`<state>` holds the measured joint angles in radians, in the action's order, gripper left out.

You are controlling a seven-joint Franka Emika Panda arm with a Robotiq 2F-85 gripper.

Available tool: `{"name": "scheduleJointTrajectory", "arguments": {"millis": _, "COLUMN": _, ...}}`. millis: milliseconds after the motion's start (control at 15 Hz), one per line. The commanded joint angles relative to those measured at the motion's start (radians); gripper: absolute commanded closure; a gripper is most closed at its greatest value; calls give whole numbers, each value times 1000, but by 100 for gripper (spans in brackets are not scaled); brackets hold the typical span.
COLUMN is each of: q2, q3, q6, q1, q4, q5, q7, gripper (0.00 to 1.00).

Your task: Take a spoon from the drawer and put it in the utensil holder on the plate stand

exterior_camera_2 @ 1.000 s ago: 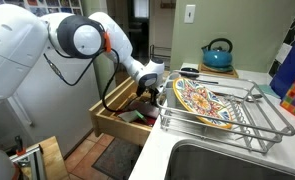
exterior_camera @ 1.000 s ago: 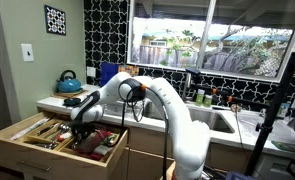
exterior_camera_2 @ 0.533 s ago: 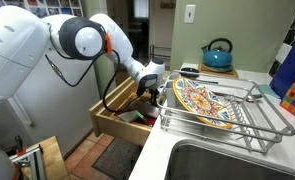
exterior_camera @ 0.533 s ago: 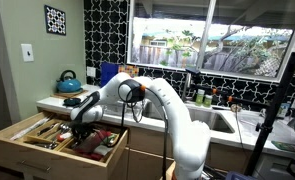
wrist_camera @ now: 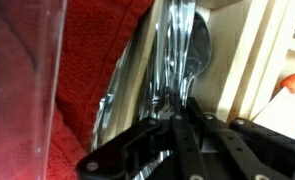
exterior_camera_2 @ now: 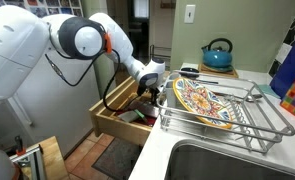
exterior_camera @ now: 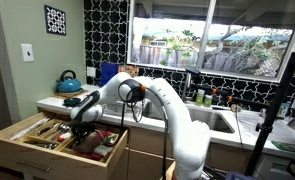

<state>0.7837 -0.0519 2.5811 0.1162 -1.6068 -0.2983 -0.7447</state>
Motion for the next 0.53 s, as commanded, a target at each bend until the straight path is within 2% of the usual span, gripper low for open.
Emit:
{"name": "scheduleJointTrajectory", "arguments": {"millis": 0, "q2": -33, "q3": -4, "q6": -9, "q1": 2, "q4": -15, "q5": -22, "q7": 18, "gripper": 98}}
{"name": "scheduleJointTrajectory", "arguments": {"millis": 467, "q2": -89, "q3": 6, "q6": -50, "q1": 9, "q4": -58, "q5": -22, "q7": -12, "gripper": 98}}
